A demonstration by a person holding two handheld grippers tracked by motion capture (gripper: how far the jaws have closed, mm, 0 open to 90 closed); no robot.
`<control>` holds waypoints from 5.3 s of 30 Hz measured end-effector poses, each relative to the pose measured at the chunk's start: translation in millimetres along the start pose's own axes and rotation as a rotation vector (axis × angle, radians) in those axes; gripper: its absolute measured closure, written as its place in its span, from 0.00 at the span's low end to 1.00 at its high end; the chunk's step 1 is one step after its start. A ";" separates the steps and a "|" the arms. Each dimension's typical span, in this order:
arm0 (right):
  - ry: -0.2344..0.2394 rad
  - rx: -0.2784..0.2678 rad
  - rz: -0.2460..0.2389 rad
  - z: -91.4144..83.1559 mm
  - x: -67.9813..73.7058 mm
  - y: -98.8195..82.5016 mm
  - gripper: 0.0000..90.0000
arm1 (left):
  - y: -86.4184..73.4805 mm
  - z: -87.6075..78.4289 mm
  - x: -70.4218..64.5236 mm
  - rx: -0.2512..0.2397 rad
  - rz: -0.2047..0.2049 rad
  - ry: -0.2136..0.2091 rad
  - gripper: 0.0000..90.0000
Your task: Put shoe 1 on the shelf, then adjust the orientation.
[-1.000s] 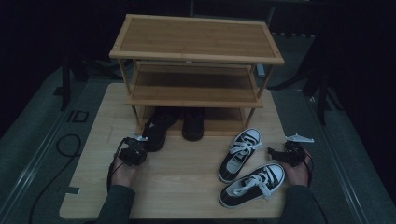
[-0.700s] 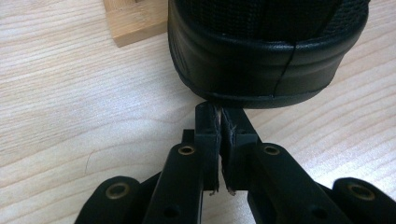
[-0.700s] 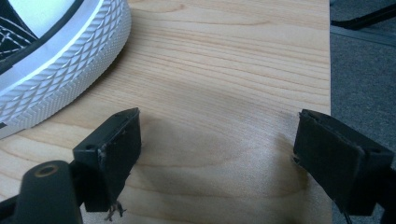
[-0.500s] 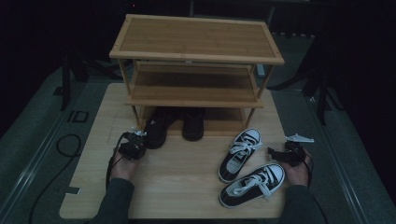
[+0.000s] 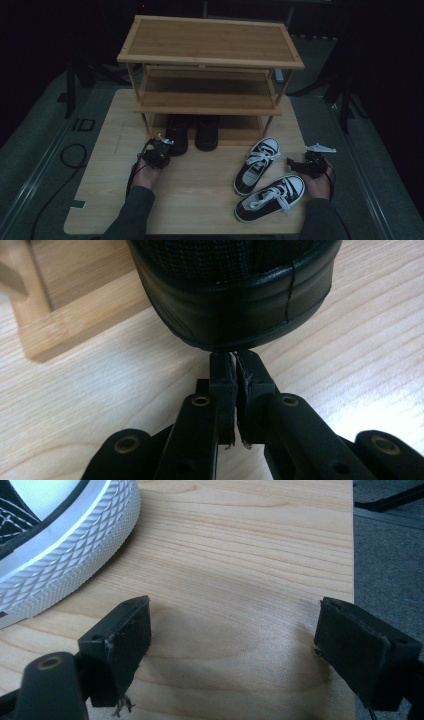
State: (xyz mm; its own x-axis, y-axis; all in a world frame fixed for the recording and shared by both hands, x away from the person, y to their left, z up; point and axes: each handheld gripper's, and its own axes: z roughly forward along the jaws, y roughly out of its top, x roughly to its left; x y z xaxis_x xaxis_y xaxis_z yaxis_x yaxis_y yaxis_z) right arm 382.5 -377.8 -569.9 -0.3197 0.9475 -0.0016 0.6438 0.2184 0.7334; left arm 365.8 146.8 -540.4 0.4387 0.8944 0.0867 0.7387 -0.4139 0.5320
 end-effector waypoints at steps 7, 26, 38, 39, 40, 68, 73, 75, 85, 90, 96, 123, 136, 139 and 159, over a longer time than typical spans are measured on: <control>0.000 0.000 0.000 0.0 0.0 0.0 0.17 | 10.7 6.2 -7.6 0.003 0.022 -0.006 0.97; 0.000 0.000 0.000 0.0 0.0 0.0 0.17 | 24.8 16.1 -11.7 0.005 0.029 -0.006 0.98; 0.000 0.000 0.000 0.0 0.0 0.0 0.17 | 5.6 9.1 1.7 -0.059 -0.010 -0.041 0.85; 0.000 0.000 0.000 0.0 0.0 0.0 0.17 | 5.6 9.1 1.7 -0.059 -0.010 -0.041 0.85; 0.000 0.000 0.000 0.0 0.0 0.0 0.17 | 2.4 8.8 3.9 -0.063 -0.018 -0.045 0.84; -0.013 0.006 0.011 -0.2 1.5 0.4 0.16 | -29.2 10.0 18.1 -0.211 -0.068 -0.046 0.63; -0.003 0.061 0.002 -0.8 2.7 7.0 0.21 | -31.2 10.5 17.9 -0.227 -0.070 -0.047 0.63; 0.011 0.078 -0.013 -3.3 4.1 10.9 0.38 | -32.5 10.9 17.9 -0.237 -0.070 -0.048 0.63; 0.091 0.055 -0.058 -15.9 16.1 25.8 0.91 | -37.7 12.1 17.6 -0.275 -0.073 -0.048 0.63; 0.108 0.018 -0.118 -32.0 35.7 37.3 1.00 | -38.8 12.2 17.4 -0.282 -0.074 -0.046 0.63; 0.141 0.015 -0.149 -44.8 52.1 44.2 0.98 | -39.3 12.2 17.2 -0.284 -0.074 -0.046 0.63; 0.180 -0.029 -0.265 -94.2 114.6 59.0 0.74 | -41.4 10.9 16.3 -0.285 -0.073 -0.050 0.63; 0.167 0.020 -0.239 -84.1 132.4 58.1 0.48 | -41.7 10.7 16.3 -0.286 -0.073 -0.050 0.63; 0.157 0.035 -0.233 -79.7 134.1 58.0 0.44 | -41.7 10.7 16.3 -0.286 -0.072 -0.050 0.63; 0.137 0.226 -0.141 -49.2 140.5 49.4 0.64 | -42.1 10.5 16.7 -0.285 -0.067 -0.054 0.63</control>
State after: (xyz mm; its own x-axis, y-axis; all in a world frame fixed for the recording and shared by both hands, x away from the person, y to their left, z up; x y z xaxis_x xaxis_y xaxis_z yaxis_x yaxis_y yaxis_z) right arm 335.2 -245.3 -500.5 -0.4978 0.8672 0.0108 0.7198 0.4062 0.5629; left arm 347.3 177.4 -570.1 0.4261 0.9047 0.0029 0.5964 -0.2833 0.7510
